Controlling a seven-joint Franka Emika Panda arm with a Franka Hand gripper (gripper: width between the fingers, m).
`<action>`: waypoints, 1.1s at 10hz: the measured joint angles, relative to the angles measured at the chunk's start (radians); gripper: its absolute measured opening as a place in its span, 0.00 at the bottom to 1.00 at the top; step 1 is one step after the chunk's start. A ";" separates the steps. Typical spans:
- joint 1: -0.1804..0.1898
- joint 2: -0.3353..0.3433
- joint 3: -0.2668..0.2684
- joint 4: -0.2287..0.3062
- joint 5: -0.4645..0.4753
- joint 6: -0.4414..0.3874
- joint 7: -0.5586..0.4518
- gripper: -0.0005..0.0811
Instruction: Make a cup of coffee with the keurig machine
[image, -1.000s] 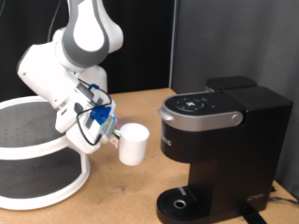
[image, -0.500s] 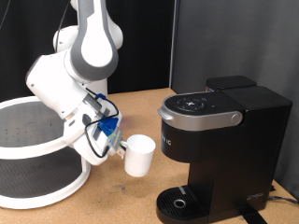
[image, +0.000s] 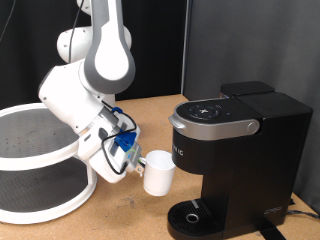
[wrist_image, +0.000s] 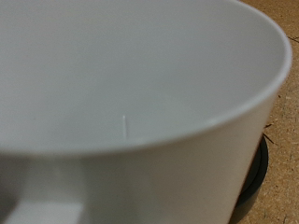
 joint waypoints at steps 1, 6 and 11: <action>0.001 0.012 0.011 0.009 0.021 0.001 -0.006 0.08; 0.003 0.070 0.065 0.068 0.115 0.003 -0.013 0.08; 0.003 0.149 0.109 0.131 0.224 0.013 -0.077 0.08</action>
